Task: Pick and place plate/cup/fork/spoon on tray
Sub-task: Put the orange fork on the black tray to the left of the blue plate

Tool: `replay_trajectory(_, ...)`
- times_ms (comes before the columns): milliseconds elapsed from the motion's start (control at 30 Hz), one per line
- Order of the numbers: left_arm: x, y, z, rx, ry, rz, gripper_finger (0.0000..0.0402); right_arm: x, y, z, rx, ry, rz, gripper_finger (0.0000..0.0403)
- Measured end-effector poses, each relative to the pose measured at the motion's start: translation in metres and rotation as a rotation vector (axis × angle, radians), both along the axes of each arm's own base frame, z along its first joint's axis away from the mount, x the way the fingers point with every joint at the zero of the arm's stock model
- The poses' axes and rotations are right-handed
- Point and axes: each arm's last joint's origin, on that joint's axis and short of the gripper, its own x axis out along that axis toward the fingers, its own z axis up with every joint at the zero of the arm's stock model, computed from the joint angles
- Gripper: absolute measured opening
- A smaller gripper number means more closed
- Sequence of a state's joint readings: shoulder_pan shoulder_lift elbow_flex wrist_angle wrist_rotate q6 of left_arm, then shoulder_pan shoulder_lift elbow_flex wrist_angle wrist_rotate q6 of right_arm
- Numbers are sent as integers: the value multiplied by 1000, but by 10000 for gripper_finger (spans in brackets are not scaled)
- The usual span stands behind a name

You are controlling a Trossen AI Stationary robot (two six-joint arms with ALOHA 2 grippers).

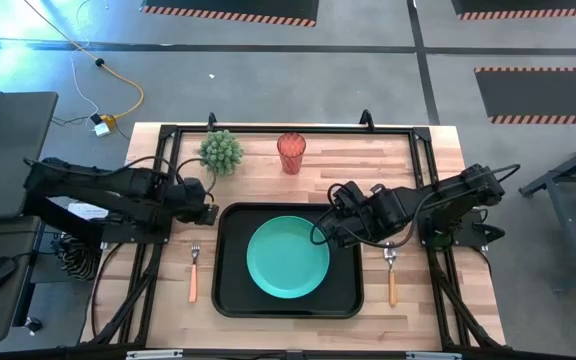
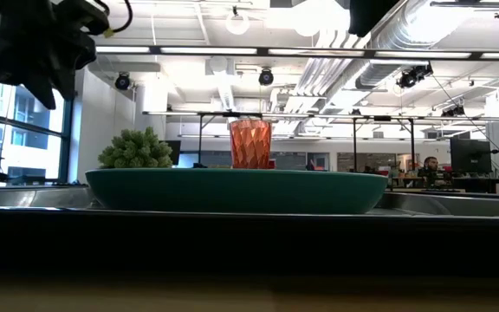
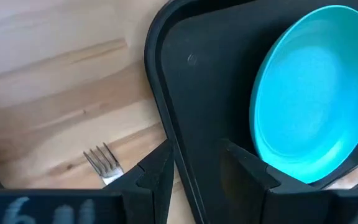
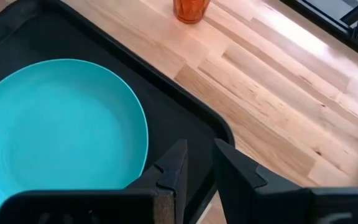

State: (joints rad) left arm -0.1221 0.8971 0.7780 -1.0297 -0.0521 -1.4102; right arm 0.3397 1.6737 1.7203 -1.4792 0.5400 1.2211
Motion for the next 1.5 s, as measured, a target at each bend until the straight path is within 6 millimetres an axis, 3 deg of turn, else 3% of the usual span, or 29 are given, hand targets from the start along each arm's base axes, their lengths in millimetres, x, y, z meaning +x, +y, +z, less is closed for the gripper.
replay_trajectory(633,-5,-56,-17,-32,145,29,115,0,0,0,-9,16,31,68)
replay_trajectory(1500,-6,-102,-50,33,343,88,115,0,0,0,-11,14,30,68)
